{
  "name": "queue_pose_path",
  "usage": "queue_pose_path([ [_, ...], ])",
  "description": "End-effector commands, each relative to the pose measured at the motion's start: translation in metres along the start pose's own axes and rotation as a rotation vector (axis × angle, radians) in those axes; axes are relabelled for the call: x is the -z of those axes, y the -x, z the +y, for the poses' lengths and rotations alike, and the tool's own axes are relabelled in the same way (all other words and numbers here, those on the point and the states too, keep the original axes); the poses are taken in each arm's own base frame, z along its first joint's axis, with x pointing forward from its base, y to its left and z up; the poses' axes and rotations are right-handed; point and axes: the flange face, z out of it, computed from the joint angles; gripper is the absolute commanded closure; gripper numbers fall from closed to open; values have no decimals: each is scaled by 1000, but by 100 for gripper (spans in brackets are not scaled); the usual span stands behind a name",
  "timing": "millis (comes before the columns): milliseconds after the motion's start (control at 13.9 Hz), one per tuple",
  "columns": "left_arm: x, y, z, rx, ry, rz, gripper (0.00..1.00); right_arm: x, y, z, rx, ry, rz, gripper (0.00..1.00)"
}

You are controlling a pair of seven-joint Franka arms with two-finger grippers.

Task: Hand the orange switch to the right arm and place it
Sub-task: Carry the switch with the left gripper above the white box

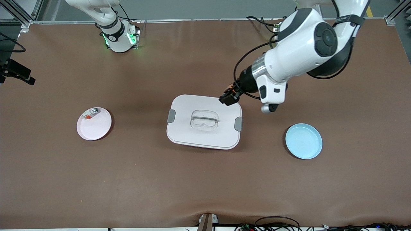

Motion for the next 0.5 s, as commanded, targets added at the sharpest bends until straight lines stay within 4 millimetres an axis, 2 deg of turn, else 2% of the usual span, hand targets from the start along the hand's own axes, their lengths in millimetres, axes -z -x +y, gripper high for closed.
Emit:
queue_pose_path([
  [0, -6, 16, 9, 80, 30, -32, 100, 5, -3, 3, -7, -10, 9, 0],
  [432, -18, 45, 21, 237, 49, -75, 100, 5, -3, 3, -7, -10, 9, 0],
])
